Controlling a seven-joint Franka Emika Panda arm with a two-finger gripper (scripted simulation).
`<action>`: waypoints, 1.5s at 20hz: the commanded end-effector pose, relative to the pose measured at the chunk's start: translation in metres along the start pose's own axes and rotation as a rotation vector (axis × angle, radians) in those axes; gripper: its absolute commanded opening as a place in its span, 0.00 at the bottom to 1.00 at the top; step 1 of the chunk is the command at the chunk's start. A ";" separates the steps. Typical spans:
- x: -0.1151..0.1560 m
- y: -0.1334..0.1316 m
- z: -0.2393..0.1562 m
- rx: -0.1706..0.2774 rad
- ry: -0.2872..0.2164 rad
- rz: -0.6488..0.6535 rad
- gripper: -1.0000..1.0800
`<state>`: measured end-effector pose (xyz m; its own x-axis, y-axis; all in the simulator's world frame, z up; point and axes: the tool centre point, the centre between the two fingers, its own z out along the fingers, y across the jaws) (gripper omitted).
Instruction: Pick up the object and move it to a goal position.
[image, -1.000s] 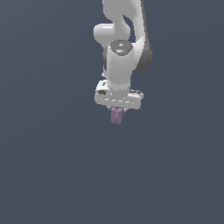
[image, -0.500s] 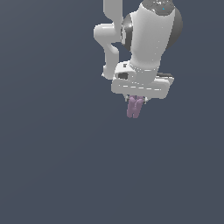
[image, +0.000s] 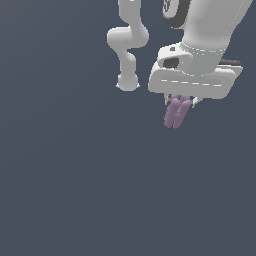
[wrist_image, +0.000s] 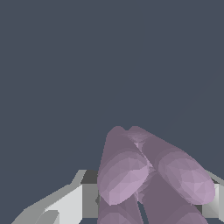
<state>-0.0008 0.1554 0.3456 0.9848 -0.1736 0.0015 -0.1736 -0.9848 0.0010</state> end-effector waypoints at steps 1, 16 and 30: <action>0.003 -0.012 -0.015 0.000 -0.001 0.001 0.00; 0.017 -0.069 -0.082 0.001 -0.001 0.001 0.00; 0.024 -0.090 -0.106 0.001 -0.002 0.000 0.00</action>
<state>0.0379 0.2394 0.4498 0.9848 -0.1736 -0.0002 -0.1736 -0.9848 -0.0001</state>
